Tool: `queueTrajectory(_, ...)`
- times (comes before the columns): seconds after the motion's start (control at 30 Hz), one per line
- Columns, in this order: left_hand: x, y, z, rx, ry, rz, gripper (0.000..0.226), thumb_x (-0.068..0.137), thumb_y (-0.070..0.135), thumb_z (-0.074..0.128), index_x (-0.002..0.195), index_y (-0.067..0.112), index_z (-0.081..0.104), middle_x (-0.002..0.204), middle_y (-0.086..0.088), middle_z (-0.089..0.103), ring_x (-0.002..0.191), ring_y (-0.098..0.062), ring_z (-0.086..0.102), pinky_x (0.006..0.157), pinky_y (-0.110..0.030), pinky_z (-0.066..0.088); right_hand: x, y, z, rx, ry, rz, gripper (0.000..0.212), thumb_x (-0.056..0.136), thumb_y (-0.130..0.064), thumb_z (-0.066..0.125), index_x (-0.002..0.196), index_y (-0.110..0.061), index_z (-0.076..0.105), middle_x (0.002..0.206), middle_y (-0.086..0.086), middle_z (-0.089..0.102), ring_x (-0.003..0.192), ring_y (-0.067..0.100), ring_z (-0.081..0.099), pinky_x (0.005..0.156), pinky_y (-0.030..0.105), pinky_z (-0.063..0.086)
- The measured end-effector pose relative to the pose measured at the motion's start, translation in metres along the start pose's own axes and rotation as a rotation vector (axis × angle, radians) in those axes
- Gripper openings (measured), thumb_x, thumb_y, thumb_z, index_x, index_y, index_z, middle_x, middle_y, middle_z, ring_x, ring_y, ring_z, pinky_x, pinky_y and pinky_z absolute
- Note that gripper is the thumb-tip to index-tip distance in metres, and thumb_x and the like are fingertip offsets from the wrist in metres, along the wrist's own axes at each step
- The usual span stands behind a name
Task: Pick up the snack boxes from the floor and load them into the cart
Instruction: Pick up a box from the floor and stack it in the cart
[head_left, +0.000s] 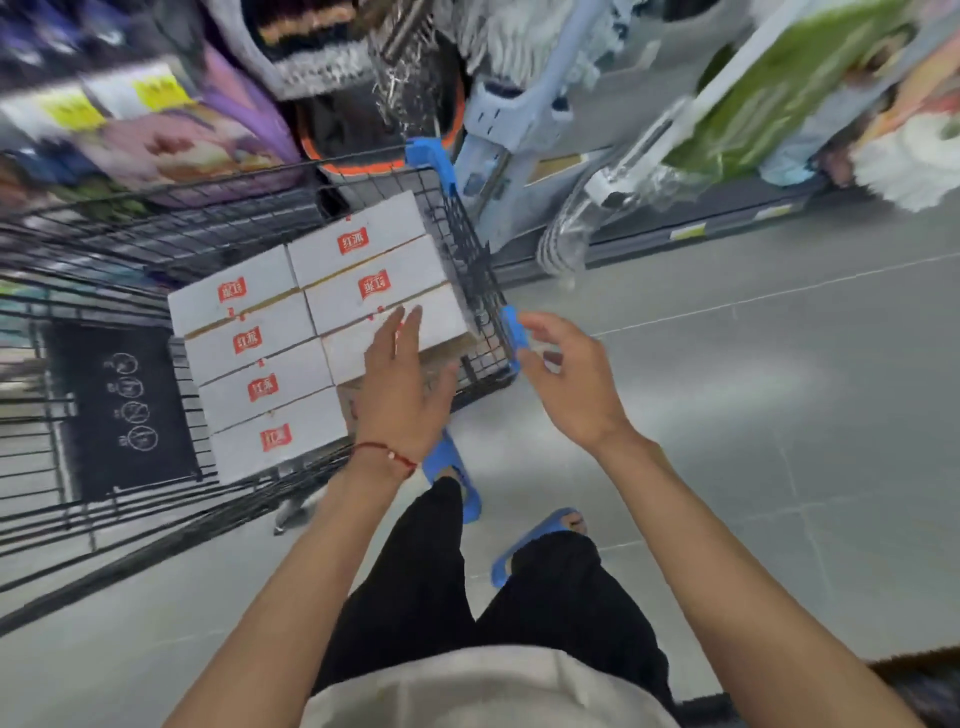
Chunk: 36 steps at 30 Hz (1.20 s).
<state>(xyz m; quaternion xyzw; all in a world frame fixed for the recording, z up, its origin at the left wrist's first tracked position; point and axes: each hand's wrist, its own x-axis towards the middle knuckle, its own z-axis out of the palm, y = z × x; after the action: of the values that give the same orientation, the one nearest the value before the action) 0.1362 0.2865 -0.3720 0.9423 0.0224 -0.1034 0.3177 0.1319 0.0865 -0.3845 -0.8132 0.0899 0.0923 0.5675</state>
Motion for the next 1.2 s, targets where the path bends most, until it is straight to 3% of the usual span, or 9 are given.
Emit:
queueTrajectory(0.17,-0.028,0.088,0.031,-0.012,-0.038,0.169,0.062,0.097,0.027,0.061,0.15,0.007,0.038,0.153,-0.017,0.039,0.144,-0.033,0.032,0.12,-0.046,0.027,-0.062,0.013,-0.087,0.045,0.147,0.024,0.037,0.1,-0.009,0.065,0.135,-0.02,0.064,0.132,-0.006,0.067,0.12,0.012,0.061,0.103,0.036,0.052)
queueTrajectory(0.37,-0.04,0.194,0.088,-0.037,-0.169,0.371,0.054,0.098,0.028,0.059,0.146,0.007,0.044,0.151,-0.013,0.043,0.142,-0.026,0.037,0.119,-0.045,0.029,-0.125,0.037,-0.192,0.149,0.397,0.144,0.029,0.101,-0.015,0.065,0.127,-0.025,0.067,0.123,-0.016,0.068,0.115,0.004,0.063,0.101,0.033,0.053)
queueTrajectory(0.5,-0.034,0.264,0.134,-0.009,-0.302,0.509,0.053,0.098,0.029,0.058,0.145,0.01,0.045,0.149,-0.01,0.044,0.141,-0.023,0.038,0.12,-0.03,0.024,-0.148,0.058,-0.257,0.235,0.599,0.218,0.025,0.1,-0.014,0.066,0.12,-0.028,0.069,0.116,-0.019,0.069,0.11,0.003,0.066,0.098,0.032,0.055)
queueTrajectory(0.57,-0.028,0.299,0.16,0.014,-0.358,0.57,0.052,0.098,0.025,0.06,0.145,0.009,0.046,0.15,-0.01,0.044,0.141,-0.023,0.038,0.117,-0.024,0.021,-0.154,0.069,-0.29,0.259,0.675,0.255,0.025,0.1,-0.015,0.065,0.121,-0.027,0.07,0.118,-0.017,0.07,0.108,0.001,0.066,0.097,0.032,0.055)
queueTrajectory(0.8,0.012,0.44,0.263,0.03,-0.536,0.714,0.053,0.093,0.036,0.052,0.14,0.012,0.051,0.141,-0.007,0.051,0.133,-0.024,0.047,0.115,-0.037,0.034,-0.148,0.114,-0.422,0.315,0.875,0.352,0.024,0.099,-0.014,0.065,0.118,-0.028,0.069,0.115,-0.019,0.07,0.107,-0.001,0.066,0.094,0.026,0.054)
queueTrajectory(1.0,0.039,0.579,0.345,0.032,-0.706,0.817,0.045,0.096,0.029,0.055,0.138,0.016,0.053,0.139,-0.002,0.053,0.131,-0.02,0.048,0.113,-0.03,0.034,-0.138,0.142,-0.543,0.384,1.044,0.434,0.025,0.1,-0.013,0.064,0.117,-0.031,0.068,0.116,-0.017,0.07,0.105,-0.003,0.065,0.087,0.013,0.05)
queueTrajectory(1.13,0.053,0.664,0.393,0.06,-0.775,0.9,0.041,0.098,0.022,0.058,0.138,0.017,0.053,0.14,0.0,0.052,0.131,-0.015,0.047,0.11,-0.021,0.03,-0.13,0.161,-0.619,0.404,1.137,0.466,0.026,0.1,-0.012,0.064,0.121,-0.026,0.068,0.118,-0.014,0.071,0.105,-0.004,0.065,0.085,0.009,0.049)
queueTrajectory(1.2,0.061,0.703,0.419,0.069,-0.808,0.928,0.04,0.099,0.023,0.057,0.139,0.019,0.053,0.14,0.002,0.052,0.132,-0.015,0.047,0.111,-0.024,0.032,-0.125,0.173,-0.655,0.411,1.188,0.466,0.026,0.1,-0.012,0.064,0.121,-0.026,0.068,0.116,-0.014,0.071,0.103,-0.005,0.065,0.084,0.009,0.049)
